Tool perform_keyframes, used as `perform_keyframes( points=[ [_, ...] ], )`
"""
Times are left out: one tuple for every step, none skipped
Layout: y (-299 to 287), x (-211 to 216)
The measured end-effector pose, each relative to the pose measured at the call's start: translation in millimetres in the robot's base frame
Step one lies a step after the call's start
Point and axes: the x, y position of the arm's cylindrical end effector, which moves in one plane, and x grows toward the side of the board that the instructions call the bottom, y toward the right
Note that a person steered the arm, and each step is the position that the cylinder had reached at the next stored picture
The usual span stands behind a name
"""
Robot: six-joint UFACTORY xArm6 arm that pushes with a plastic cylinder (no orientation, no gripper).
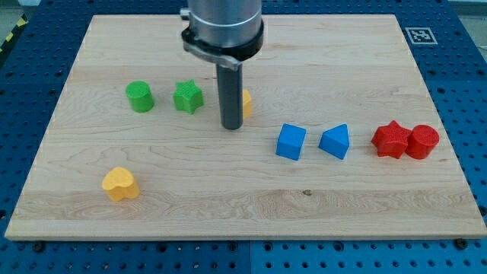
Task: Push the yellow heart closer to the yellow hexagon
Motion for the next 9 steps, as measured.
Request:
perform_keyframes(
  points=[
    [10,-8],
    [10,-9],
    [-35,0],
    [-102,16],
    [-175,41],
    [-194,73],
    [-181,107],
    [-181,134],
    [-181,162]
  ],
)
